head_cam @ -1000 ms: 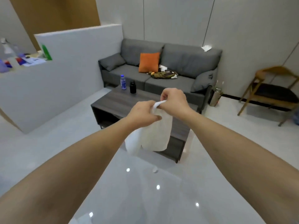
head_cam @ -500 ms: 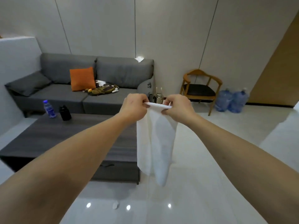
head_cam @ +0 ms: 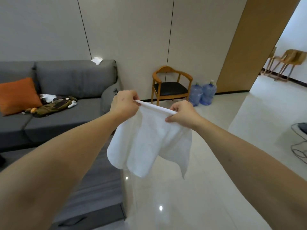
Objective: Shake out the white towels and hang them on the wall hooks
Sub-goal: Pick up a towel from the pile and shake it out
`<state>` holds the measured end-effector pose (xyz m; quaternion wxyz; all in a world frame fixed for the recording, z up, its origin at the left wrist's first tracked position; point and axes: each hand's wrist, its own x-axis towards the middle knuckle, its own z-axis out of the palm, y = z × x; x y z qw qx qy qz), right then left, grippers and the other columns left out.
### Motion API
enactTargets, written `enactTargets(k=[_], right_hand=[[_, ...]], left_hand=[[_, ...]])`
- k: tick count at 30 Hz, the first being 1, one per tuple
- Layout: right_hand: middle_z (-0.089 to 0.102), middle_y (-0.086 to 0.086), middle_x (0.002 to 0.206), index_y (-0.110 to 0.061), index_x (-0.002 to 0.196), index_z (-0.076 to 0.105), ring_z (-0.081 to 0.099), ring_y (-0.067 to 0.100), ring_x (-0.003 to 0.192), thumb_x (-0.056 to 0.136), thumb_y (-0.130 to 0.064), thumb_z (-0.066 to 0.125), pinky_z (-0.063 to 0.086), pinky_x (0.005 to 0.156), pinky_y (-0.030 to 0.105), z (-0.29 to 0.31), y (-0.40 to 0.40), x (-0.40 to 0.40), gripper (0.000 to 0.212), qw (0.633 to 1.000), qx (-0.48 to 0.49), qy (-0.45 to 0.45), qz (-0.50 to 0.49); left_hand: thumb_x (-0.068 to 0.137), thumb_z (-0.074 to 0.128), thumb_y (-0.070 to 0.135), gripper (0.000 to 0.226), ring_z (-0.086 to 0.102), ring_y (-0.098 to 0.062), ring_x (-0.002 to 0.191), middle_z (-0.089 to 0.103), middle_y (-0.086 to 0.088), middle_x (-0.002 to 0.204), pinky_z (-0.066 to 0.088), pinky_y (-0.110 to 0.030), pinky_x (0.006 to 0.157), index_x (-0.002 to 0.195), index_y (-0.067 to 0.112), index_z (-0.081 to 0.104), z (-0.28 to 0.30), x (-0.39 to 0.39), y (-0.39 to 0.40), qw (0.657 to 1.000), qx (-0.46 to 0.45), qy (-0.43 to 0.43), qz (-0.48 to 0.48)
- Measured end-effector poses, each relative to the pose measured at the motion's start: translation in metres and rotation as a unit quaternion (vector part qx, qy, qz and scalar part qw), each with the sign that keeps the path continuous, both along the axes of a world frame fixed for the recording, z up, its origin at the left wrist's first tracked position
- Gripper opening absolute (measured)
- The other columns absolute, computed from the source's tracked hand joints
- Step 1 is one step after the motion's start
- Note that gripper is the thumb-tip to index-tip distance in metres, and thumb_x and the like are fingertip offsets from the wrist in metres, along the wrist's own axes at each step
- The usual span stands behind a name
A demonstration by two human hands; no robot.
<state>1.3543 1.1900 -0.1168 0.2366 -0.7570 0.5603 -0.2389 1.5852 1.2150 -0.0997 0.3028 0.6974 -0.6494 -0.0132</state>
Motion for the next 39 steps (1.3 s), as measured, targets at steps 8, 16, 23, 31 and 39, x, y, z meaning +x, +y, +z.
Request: enactTargets(k=[8,16,23,31,39], right_hand=[[0.068,-0.001,0.084,-0.019,0.09,0.077,0.064,0.015,0.082,0.087,-0.021,0.073,0.051,0.066,0.026,0.002,-0.156,-0.015,0.006,0.998,-0.049,0.026,0.008],[0.068,0.003,0.078,-0.016,0.083,0.073,0.066,0.019,0.074,0.077,-0.025,0.08,0.056,0.063,0.032,0.045,-0.307,-0.011,0.013,0.985,-0.059,0.137,0.092],[0.063,0.01,0.079,-0.005,0.082,0.063,0.061,0.025,0.074,0.099,-0.03,0.053,0.052,0.065,0.034,0.009,-0.401,0.069,0.031,0.989,0.039,0.004,0.144],[0.058,-0.007,0.062,-0.02,0.066,0.063,0.055,0.01,0.06,0.08,-0.041,0.073,0.042,0.053,0.024,0.047,-0.455,0.264,0.028,0.952,0.016,-0.076,0.297],[0.061,0.004,0.072,-0.009,0.074,0.065,0.059,0.019,0.068,0.081,-0.025,0.075,0.043,0.057,0.029,0.03,-0.462,0.408,0.02,0.874,-0.021,0.115,0.471]], left_hand=[[0.081,0.06,0.007,0.034,0.055,-0.025,0.099,0.059,-0.002,0.108,0.045,-0.037,0.077,0.11,0.024,0.064,-0.007,-0.028,-0.15,0.995,0.074,-0.058,-0.02],[0.091,0.054,0.017,0.017,0.063,-0.03,0.086,0.069,-0.013,0.087,0.052,-0.038,0.069,0.086,0.012,0.069,0.009,-0.055,-0.28,0.992,0.118,0.048,-0.012],[0.084,0.054,0.013,0.027,0.061,-0.029,0.096,0.066,-0.005,0.097,0.051,-0.035,0.08,0.102,0.024,0.07,0.009,0.057,-0.337,0.983,0.134,0.074,0.104],[0.075,0.075,0.034,0.019,0.068,-0.016,0.087,0.073,-0.002,0.09,0.057,-0.034,0.074,0.089,0.022,0.072,-0.001,0.156,-0.39,0.958,0.068,0.263,0.091],[0.083,0.064,0.023,0.014,0.063,-0.012,0.089,0.067,0.007,0.093,0.049,-0.023,0.063,0.092,0.031,0.071,0.01,0.309,-0.315,0.922,-0.026,0.228,0.311]])
